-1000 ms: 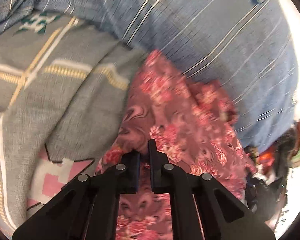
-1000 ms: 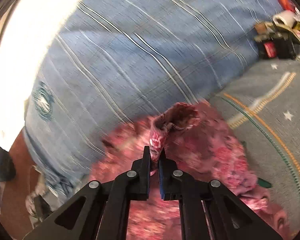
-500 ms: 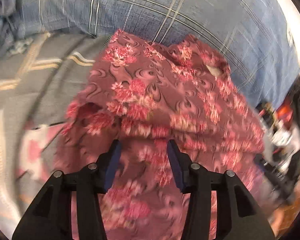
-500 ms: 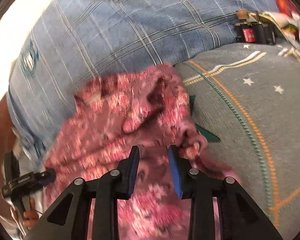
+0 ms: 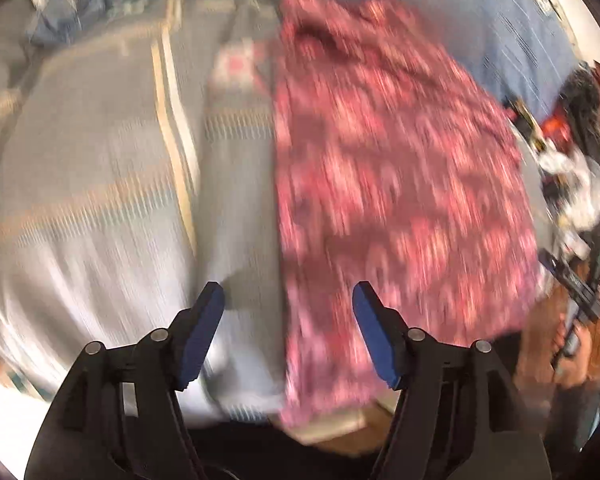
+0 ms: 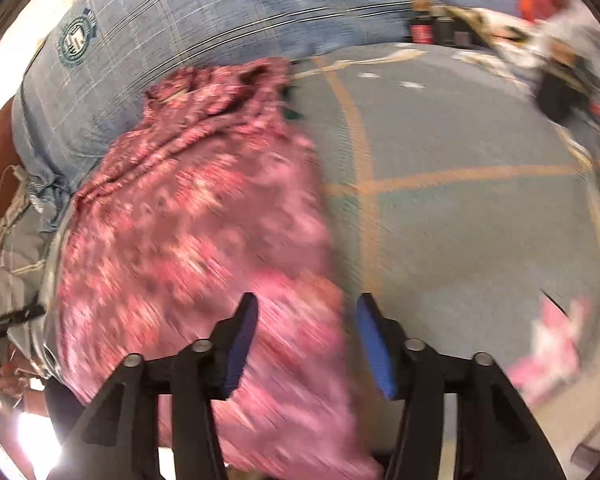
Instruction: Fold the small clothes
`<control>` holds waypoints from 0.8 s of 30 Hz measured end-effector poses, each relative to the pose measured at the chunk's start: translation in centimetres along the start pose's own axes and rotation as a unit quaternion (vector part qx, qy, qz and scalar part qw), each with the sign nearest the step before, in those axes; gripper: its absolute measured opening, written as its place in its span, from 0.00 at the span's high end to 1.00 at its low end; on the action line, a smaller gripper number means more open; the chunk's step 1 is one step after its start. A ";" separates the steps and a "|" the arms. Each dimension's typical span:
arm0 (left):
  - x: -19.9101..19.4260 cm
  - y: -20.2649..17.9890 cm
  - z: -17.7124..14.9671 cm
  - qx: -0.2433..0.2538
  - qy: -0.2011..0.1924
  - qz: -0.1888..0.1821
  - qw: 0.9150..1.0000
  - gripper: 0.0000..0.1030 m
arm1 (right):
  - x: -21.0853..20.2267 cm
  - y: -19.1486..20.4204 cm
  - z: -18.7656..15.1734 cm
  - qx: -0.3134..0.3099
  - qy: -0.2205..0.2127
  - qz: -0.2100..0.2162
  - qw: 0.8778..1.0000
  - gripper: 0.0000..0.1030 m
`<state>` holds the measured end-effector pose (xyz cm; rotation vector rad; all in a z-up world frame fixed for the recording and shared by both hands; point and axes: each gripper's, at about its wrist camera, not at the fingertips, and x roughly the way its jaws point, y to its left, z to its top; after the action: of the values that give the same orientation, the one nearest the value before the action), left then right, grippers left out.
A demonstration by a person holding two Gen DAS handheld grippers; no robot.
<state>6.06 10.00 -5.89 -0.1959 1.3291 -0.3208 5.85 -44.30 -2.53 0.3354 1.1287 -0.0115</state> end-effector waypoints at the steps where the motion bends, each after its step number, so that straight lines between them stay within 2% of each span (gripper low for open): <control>1: 0.4 -0.1 -1.2 -0.001 0.007 -0.009 1.000 0.36 | -0.4 -0.8 -1.0 0.007 -0.001 0.002 1.000 0.43; 4: 1.8 -1.2 -4.9 0.003 0.029 -0.018 0.999 0.34 | -0.7 -2.3 -3.3 0.028 0.013 0.023 0.999 0.43; 6: 1.7 -2.1 -6.5 0.023 0.008 -0.003 1.000 0.31 | -0.5 -2.6 -4.6 0.029 0.025 0.033 0.999 0.43; 11: 2.1 -3.3 -7.4 0.034 0.002 0.014 0.999 0.30 | 0.4 -1.5 -6.5 0.006 0.046 0.072 0.996 0.41; 13: 2.4 -3.5 -7.7 0.035 0.007 0.008 0.999 0.30 | 0.4 -1.1 -6.8 -0.008 0.047 0.093 0.994 0.41; 14: 2.7 -3.6 -7.9 0.032 0.018 -0.009 0.999 0.30 | 0.5 -0.9 -6.9 -0.012 0.050 0.102 0.993 0.42; 15: 2.8 -3.5 -8.3 0.030 0.025 -0.022 0.999 0.38 | 0.6 -0.6 -6.9 -0.019 0.052 0.102 0.993 0.42; 16: 3.2 -3.4 -8.5 0.025 0.032 -0.029 0.999 0.52 | 0.6 -0.4 -6.9 -0.027 0.052 0.100 0.993 0.42; 18: 3.8 -2.9 -8.7 0.020 0.041 -0.027 0.999 0.62 | 0.7 -0.1 -7.0 -0.040 0.057 0.105 0.992 0.45; 19: 4.0 -2.4 -8.7 0.011 0.044 -0.033 0.998 0.68 | 0.8 -0.1 -7.0 -0.044 0.060 0.109 0.991 0.50; 20: 4.3 -1.8 -8.6 -0.007 0.048 -0.044 0.998 0.71 | 1.0 0.1 -7.1 -0.050 0.066 0.112 0.990 0.60; 21: 4.4 -1.4 -8.6 -0.016 0.048 -0.049 0.997 0.78 | 1.2 0.2 -7.3 -0.055 0.070 0.111 0.990 0.69; 22: 4.4 -1.1 -8.6 -0.022 0.048 -0.049 0.997 0.87 | 1.4 0.3 -7.4 -0.064 0.077 0.104 0.989 0.89; 24: 4.1 -0.4 -8.8 -0.033 0.049 -0.061 0.996 0.92 | 1.3 0.4 -7.7 -0.072 0.077 0.108 0.989 0.92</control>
<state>-1.64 8.61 -11.60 -0.3199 1.4286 -0.3935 -0.30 -41.65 -6.56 0.3318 1.2337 0.2892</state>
